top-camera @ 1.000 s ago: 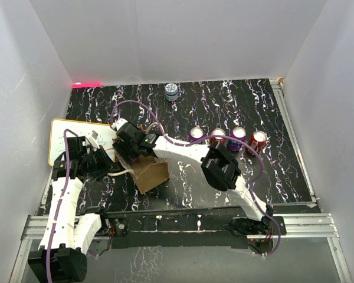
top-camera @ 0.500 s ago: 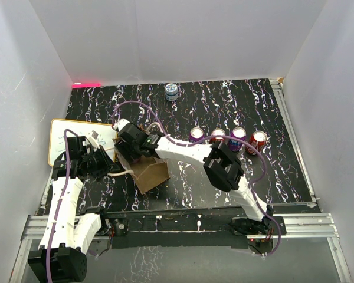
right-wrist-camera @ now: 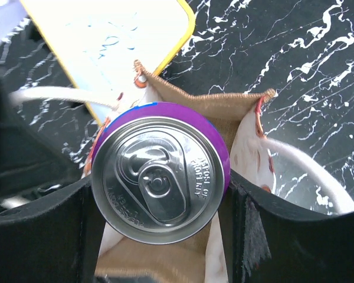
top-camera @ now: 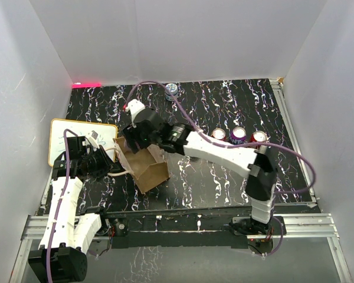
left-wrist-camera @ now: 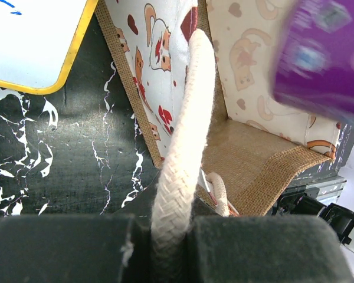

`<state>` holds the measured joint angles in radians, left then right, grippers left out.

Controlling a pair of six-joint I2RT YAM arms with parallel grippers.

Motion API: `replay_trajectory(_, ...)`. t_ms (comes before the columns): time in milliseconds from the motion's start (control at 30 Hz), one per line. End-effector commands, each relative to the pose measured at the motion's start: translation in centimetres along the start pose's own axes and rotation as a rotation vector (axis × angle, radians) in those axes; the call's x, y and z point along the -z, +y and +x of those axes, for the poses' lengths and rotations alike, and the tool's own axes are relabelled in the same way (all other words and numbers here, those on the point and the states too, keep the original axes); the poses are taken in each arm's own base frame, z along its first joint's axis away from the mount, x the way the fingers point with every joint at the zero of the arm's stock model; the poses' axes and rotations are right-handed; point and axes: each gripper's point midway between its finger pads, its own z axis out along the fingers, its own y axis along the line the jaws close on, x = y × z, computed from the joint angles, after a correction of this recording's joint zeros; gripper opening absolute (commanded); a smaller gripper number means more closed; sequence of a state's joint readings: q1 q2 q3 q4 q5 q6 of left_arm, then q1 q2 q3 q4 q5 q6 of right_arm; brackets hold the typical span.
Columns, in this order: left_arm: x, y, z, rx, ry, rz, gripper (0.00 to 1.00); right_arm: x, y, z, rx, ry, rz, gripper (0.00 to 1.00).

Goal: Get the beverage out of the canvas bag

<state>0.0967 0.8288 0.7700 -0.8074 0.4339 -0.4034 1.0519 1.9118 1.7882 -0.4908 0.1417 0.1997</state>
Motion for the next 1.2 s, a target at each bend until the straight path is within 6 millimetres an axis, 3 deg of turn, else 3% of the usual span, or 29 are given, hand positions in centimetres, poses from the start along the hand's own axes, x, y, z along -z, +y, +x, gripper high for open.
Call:
replay_trajectory(0,0.0,-0.1,0.2,0.009,0.009,0.014,0.0,7.7,1.5,-6.9,-0.091,-0.252,-0.116,0.24)
replay_trajectory(200,0.0,-0.1,0.2,0.01,0.012,0.014,0.0,12.6,2.8,-3.1,-0.147,-0.235,-0.265,0.21)
replay_trajectory(300,-0.1,-0.1,0.3,0.012,0.017,0.014,0.0,14.3,2.5,0.6,-0.15,-0.175,-0.289,0.21)
replay_trajectory(367,-0.1,-0.1,0.3,0.012,0.018,0.016,0.0,15.2,1.3,3.4,-0.15,-0.116,-0.243,0.2)
replay_trajectory(533,-0.2,-0.1,0.3,0.017,0.022,0.015,0.0,16.6,-3.9,11.6,-0.194,0.035,0.005,0.19)
replay_trajectory(667,-0.3,-0.1,0.3,0.021,0.031,0.014,0.0,17.1,-8.4,16.2,-0.284,0.067,0.255,0.18)
replay_trajectory(833,-0.3,0.0,0.3,0.022,0.034,0.012,0.0,16.5,-12.5,17.7,-0.347,0.032,0.442,0.18)
replay_trajectory(933,-0.3,0.0,0.3,0.021,0.032,0.012,0.0,15.7,-14.8,17.1,-0.36,0.022,0.482,0.11)
replay_trajectory(1167,-0.3,0.0,0.3,0.021,0.026,0.008,0.0,14.8,-19.8,16.1,-0.366,-0.025,0.597,0.11)
